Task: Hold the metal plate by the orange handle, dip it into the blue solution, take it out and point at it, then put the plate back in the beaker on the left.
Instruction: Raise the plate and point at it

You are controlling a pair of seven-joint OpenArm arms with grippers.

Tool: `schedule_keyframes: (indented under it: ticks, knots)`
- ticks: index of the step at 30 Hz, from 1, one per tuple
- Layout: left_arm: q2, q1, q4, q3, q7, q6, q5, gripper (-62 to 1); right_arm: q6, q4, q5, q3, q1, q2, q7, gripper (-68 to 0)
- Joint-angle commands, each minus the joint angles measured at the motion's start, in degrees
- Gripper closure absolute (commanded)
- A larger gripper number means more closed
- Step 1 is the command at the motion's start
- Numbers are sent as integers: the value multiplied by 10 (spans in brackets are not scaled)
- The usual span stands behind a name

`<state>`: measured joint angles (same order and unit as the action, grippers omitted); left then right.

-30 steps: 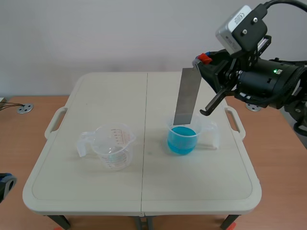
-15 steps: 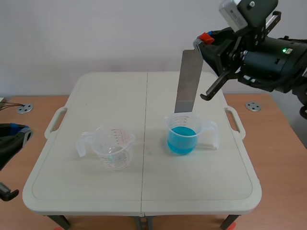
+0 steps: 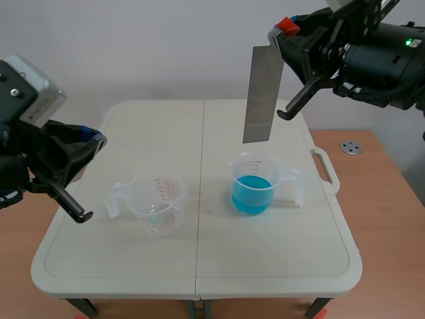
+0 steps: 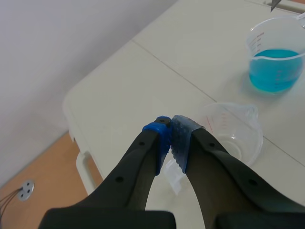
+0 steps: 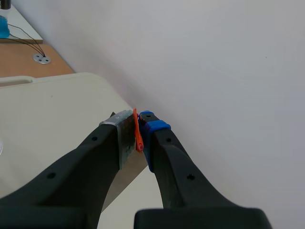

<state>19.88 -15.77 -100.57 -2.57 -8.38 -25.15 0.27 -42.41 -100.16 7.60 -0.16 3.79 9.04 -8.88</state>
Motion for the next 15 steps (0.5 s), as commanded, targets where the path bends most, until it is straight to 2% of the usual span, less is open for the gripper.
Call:
schedule_keyframes:
  ticks: [1, 3, 15]
  knots:
    - [2, 24, 21, 16, 8, 3, 4, -15, -3, -13, -17, 3, 7, 3, -3, -13]
    - [2, 54, 48, 43, 8, 3, 17, -14, -3, -15, -19, 3, 7, 3, 1, -13]
    - [2, 210, 183, 190, 14, 3, 17, -15, -3, -17, -28, 3, 7, 3, 5, -13]
